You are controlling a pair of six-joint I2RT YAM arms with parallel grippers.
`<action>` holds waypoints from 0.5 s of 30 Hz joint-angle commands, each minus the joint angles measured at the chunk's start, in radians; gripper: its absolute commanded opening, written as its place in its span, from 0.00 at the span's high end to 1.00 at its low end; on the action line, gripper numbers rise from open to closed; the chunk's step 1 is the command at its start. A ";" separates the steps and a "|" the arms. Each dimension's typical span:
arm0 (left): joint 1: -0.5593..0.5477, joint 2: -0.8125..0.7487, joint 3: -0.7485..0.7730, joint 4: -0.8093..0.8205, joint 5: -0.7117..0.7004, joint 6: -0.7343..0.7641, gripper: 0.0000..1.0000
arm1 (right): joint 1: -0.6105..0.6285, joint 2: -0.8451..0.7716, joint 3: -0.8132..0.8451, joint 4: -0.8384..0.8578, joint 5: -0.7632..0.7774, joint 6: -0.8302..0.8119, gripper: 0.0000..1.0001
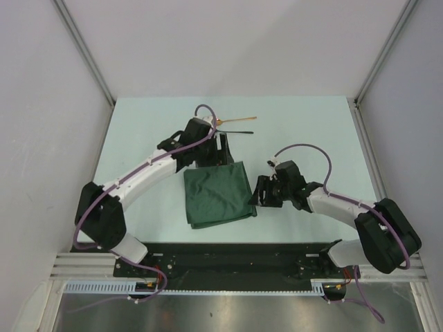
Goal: Fold the napkin into a case and place the utensils inside
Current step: Turn over the upper triangle folded napkin at the center of the board, then smooth out the lower triangle-folded napkin at the center of the board.
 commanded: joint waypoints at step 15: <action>-0.009 -0.159 -0.388 0.094 0.149 -0.019 0.38 | 0.134 0.055 0.008 0.048 0.068 0.020 0.62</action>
